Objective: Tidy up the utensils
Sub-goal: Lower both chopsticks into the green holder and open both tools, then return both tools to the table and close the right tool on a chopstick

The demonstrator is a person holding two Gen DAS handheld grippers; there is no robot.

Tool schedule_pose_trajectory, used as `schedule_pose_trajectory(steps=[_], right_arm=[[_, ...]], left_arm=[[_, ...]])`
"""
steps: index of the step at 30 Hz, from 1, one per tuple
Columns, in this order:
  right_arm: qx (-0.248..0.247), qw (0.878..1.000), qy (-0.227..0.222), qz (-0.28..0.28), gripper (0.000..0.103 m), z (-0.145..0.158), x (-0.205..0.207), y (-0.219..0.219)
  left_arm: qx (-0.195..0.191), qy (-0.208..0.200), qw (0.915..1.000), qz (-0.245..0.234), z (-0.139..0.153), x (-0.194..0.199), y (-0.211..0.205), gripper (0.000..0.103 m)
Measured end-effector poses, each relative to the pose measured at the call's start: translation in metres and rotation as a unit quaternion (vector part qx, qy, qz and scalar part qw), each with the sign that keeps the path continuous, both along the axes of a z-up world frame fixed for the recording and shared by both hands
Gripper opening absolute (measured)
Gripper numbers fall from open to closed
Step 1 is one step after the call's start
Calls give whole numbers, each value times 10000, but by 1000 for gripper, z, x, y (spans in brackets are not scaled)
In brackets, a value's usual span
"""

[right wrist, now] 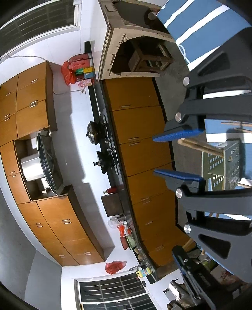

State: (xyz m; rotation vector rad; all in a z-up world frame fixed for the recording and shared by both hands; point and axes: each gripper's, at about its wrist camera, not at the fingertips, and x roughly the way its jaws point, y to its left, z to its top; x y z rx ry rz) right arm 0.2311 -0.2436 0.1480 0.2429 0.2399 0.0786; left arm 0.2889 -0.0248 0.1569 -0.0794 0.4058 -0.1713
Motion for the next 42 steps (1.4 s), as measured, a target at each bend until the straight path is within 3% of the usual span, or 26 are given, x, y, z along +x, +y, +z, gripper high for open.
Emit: schedule_pose_trajectory(steps=[6,11,19,26,32,34,36,42], right_arm=[[-75,9997,186,-134,31,-8,-28,-14],[-134,9978,577,-313,31,-42,-52,-35],[-102,9853,1668,-349,31,-130,-55,-49],[-236,9654,2589,209,31,-199,-49,-20],[-528,9523,2983,365,31,-221,-42,-1],[-624,9507,3017,340,26,-224,-43,0],[-905,9501,2978,211,10,-224,-43,1],[-513,9510,3023,-403,8,-225,-41,-31]], left_arm=[[80,-37,9999,116,5,-32,14,20],[124,125,9997,169,-14,-64,32,22],[245,844,9955,367,-105,-90,60,23],[223,1514,9870,490,-170,-86,76,23],[190,1830,9824,320,-195,-84,73,23],[144,1936,9807,233,-200,-81,69,23],[84,2035,9789,163,-205,-80,67,23],[23,2272,9738,23,-219,-73,57,21]])
